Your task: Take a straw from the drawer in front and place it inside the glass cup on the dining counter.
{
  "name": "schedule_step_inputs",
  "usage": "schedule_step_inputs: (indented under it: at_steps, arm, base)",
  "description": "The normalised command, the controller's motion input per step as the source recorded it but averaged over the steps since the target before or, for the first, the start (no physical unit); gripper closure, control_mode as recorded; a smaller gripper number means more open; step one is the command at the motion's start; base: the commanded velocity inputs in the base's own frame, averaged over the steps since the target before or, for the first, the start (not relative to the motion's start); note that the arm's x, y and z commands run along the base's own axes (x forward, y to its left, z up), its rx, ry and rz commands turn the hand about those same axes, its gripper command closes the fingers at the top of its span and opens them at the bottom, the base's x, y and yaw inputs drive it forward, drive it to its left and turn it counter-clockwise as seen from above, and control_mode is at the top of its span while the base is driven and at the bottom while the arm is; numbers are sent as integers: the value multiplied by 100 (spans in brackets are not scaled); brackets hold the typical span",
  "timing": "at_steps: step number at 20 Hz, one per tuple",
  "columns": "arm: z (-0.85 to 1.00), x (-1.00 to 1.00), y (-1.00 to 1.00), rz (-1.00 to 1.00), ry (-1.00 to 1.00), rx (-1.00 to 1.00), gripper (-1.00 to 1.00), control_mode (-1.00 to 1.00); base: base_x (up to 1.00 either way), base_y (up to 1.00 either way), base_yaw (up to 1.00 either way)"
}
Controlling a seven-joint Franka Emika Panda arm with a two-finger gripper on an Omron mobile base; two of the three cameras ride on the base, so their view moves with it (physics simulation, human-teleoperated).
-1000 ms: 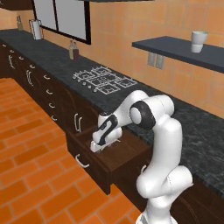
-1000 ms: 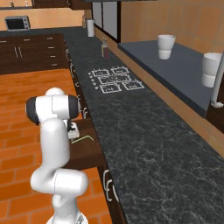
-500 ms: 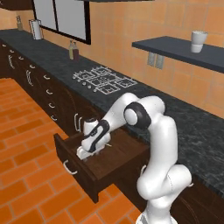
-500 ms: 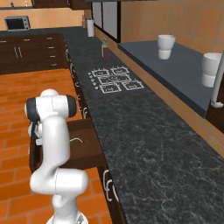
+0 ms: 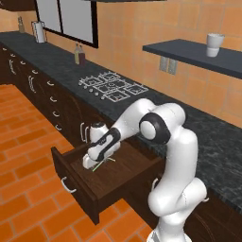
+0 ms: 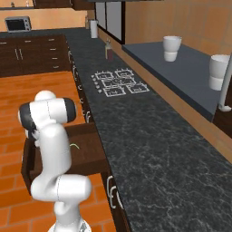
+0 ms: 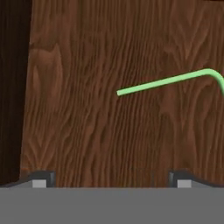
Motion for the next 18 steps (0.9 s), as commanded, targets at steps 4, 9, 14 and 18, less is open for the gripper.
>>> schedule_step_inputs:
  at_steps: [4,9,14,18]
  arm:
    - [0,44,-55,30,-2,0,-100,-100]
    - [-18,30,-20,27,-5,0,-100,-100]
    - [-28,42,-11,18,0,0,-100,-100]
    - [-21,54,-13,9,0,0,-100,-100]
  base:
    - [0,0,0]
    - [0,0,0]
    - [0,0,0]
    - [0,0,0]
